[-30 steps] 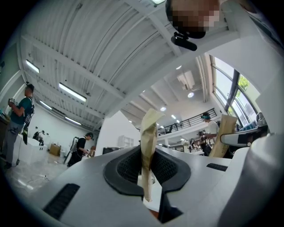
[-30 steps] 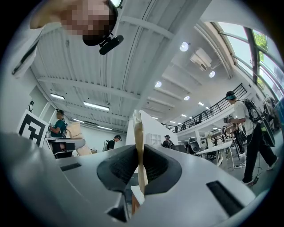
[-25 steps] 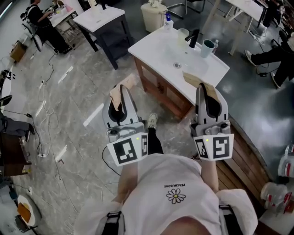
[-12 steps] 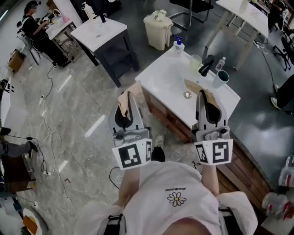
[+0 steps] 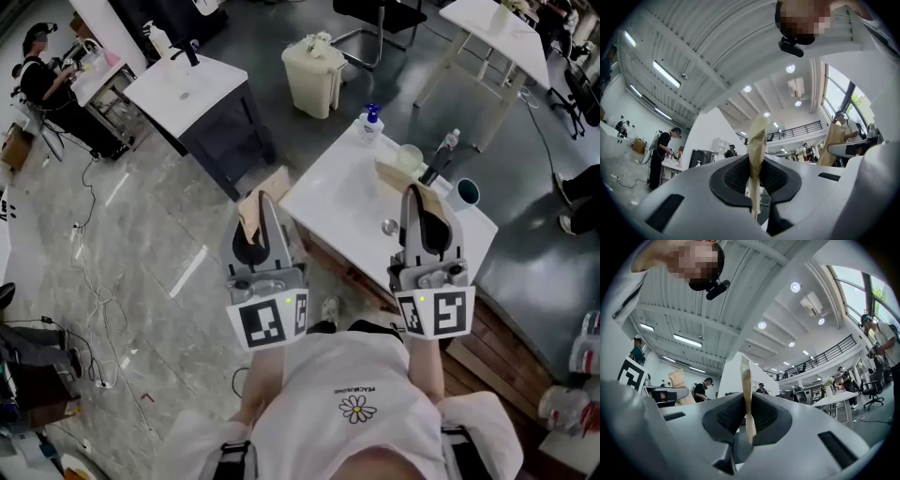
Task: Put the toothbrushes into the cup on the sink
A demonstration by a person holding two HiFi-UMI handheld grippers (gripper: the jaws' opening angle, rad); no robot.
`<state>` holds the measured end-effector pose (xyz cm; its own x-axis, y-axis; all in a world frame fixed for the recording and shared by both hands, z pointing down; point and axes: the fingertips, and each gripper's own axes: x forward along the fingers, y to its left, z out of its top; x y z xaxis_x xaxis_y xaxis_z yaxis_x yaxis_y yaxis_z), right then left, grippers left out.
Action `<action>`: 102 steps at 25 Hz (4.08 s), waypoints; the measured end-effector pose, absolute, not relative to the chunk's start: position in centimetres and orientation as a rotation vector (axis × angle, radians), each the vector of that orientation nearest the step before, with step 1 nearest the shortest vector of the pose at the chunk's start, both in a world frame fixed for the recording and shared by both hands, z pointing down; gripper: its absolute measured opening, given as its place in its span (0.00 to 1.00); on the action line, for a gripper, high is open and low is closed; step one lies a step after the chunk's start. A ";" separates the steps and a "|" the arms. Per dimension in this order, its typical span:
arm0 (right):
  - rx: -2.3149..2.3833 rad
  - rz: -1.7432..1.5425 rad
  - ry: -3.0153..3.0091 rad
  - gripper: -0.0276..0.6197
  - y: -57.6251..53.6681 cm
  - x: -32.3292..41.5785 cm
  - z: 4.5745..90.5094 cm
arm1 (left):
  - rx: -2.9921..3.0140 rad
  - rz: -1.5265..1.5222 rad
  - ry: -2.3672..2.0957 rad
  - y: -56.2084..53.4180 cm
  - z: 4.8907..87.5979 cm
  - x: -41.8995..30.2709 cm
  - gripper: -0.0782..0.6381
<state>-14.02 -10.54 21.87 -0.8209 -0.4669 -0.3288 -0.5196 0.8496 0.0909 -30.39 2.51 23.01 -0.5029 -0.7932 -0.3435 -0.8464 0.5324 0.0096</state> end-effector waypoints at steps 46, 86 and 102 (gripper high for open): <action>-1.529 0.272 2.437 0.09 -20.4 3.6 24.2 | -2.007 0.335 2.037 -18.1 22.8 -18.0 0.18; -1.699 -0.266 2.799 0.09 -37.8 2.1 41.5 | -2.098 0.328 2.020 -21.6 25.0 -17.3 0.18; -1.640 -0.025 2.641 0.17 -35.9 2.7 32.7 | -2.104 0.323 2.002 -21.6 24.7 -17.0 0.18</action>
<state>2.75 -35.86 32.72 -0.4429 -0.8963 -0.0193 -0.8958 0.4433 -0.0305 -17.05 -21.58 24.66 0.0483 -0.9506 -0.3065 -0.9988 -0.0485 -0.0072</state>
